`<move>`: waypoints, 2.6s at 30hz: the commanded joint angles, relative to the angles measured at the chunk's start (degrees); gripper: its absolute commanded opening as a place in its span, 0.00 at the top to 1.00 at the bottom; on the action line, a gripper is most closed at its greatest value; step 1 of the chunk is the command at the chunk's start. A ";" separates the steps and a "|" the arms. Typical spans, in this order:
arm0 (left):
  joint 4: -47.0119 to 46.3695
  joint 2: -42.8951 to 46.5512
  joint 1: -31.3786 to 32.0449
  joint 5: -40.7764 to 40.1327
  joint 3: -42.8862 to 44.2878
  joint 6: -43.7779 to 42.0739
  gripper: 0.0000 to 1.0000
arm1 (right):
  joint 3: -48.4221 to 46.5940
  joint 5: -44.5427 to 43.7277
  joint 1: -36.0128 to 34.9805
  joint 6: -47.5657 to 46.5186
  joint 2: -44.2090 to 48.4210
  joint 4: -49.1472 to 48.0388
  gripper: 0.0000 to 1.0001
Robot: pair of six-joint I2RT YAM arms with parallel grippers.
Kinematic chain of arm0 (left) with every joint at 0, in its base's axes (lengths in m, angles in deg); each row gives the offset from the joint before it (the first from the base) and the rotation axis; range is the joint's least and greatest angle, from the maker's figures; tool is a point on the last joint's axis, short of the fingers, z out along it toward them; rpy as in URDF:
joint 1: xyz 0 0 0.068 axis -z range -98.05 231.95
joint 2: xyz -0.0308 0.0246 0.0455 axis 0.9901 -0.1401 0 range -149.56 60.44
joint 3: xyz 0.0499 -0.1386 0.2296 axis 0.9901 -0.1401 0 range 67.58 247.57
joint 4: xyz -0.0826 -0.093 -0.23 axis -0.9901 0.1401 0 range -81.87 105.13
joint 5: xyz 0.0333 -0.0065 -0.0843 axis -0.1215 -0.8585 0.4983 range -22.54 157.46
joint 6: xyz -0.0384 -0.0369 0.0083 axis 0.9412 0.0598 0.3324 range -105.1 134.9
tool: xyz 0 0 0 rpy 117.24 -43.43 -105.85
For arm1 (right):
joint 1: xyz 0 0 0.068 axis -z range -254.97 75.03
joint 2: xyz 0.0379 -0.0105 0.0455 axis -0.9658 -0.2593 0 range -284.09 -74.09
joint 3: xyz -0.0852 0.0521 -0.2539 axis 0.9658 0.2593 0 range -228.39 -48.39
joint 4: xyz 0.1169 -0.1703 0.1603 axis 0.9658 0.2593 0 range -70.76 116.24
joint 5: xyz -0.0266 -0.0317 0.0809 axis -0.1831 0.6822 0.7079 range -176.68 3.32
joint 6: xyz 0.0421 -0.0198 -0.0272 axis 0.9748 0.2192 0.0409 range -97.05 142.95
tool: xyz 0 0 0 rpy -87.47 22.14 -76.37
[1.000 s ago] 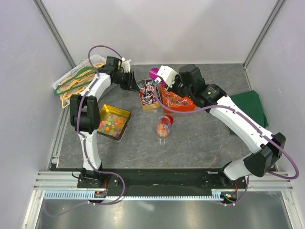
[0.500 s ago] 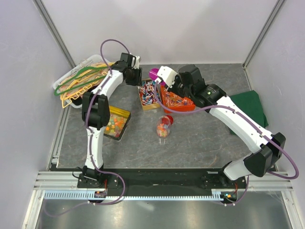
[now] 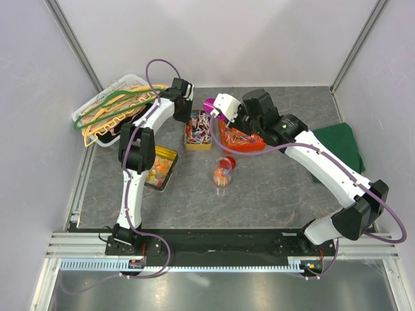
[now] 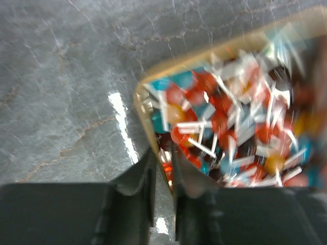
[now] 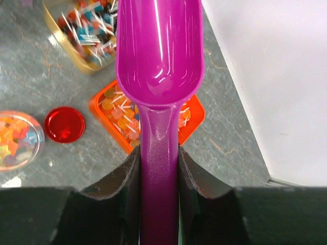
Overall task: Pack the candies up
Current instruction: Scoop the fake candies from the storage box.
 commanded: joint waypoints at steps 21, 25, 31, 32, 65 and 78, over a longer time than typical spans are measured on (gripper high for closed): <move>0.44 3.28 2.71 6.17 -1.07 -13.71 0.98 | -5.83 -18.30 -4.61 -25.23 -14.84 1.79 1.00; 0.35 3.99 2.98 7.49 -2.48 -17.75 0.98 | -7.85 -19.18 -4.78 -28.66 -17.13 1.87 1.00; -0.35 5.75 3.42 8.45 -4.50 -22.94 0.98 | -9.96 -21.90 -5.74 -34.99 -20.65 2.75 1.00; -0.70 6.27 3.42 8.46 -5.29 -23.29 0.98 | -10.31 -22.25 -6.01 -35.70 -21.52 2.75 1.00; -7.56 20.86 6.32 15.14 -18.56 -24.44 0.98 | -19.19 -25.79 -12.08 -49.24 -34.80 18.74 1.00; -10.37 23.15 6.76 17.51 -22.78 -24.79 0.98 | -25.69 -12.51 -8.39 -48.10 -37.00 28.41 1.00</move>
